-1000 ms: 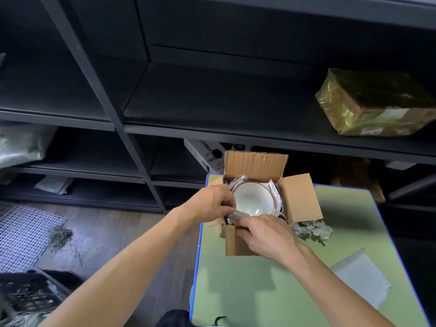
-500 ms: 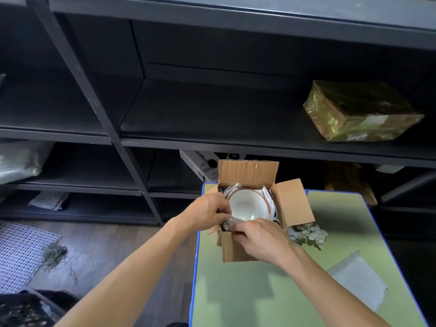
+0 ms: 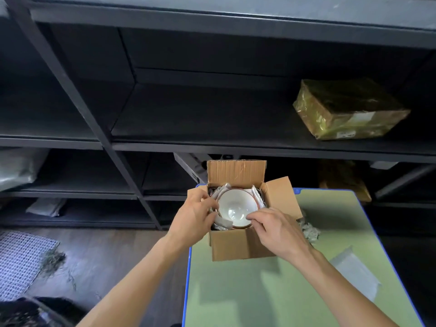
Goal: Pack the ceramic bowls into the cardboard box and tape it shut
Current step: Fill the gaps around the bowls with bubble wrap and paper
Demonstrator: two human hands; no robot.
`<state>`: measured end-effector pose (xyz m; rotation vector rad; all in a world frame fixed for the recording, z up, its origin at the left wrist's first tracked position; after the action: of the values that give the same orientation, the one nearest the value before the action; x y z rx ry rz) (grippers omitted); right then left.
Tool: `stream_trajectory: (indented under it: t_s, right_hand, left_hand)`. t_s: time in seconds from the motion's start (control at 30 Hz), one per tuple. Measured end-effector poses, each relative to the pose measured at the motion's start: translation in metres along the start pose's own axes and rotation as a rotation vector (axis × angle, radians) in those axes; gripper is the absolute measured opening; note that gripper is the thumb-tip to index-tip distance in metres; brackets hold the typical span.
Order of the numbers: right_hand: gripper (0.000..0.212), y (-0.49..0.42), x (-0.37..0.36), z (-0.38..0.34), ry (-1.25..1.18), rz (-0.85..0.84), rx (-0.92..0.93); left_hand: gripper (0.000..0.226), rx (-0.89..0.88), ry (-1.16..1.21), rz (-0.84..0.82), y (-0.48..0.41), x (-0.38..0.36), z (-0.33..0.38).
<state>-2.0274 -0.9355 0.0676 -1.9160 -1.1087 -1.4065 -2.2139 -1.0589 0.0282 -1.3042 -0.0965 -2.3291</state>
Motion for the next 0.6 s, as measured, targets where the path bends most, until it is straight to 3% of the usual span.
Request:
stream_trajectory:
  t_s: [0.23,0.33,0.4,0.5,0.6]
  right_hand:
    - [0.020,-0.004,0.000,0.018,-0.017,0.072,0.100]
    - [0.020,-0.009,-0.003,0.026,0.005,0.098,0.136]
    - [0.023,-0.017,-0.005,0.024,0.029,0.077,0.204]
    - [0.032,-0.035,-0.009,0.019,0.114,-0.039,0.238]
    - [0.062,-0.052,-0.011,0.020,0.156,-0.134,0.180]
  left_hand:
    - [0.017,-0.012,-0.340,0.133,-0.003,-0.010,0.030]
    - [0.010,0.102,-0.312,0.131,-0.004,-0.016,0.032]
    - [0.024,0.200,-0.195,0.135,-0.004,-0.017,0.035]
    - [0.026,0.352,-0.078,0.169,-0.003,-0.016,0.038]
    - [0.034,0.456,-0.131,0.149,-0.004,-0.016,0.035]
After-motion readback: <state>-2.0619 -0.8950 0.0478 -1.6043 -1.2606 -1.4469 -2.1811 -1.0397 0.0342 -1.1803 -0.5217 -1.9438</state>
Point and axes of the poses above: each hand's wrist, its own y-axis away from the middle knuckle, its own x-axis out of the back of the hand, z = x × y, the point moved 3 cm from there along -y, towards the middle knuckle, and after that the axes turned 1 degree about -z, right-handed, at the moved point
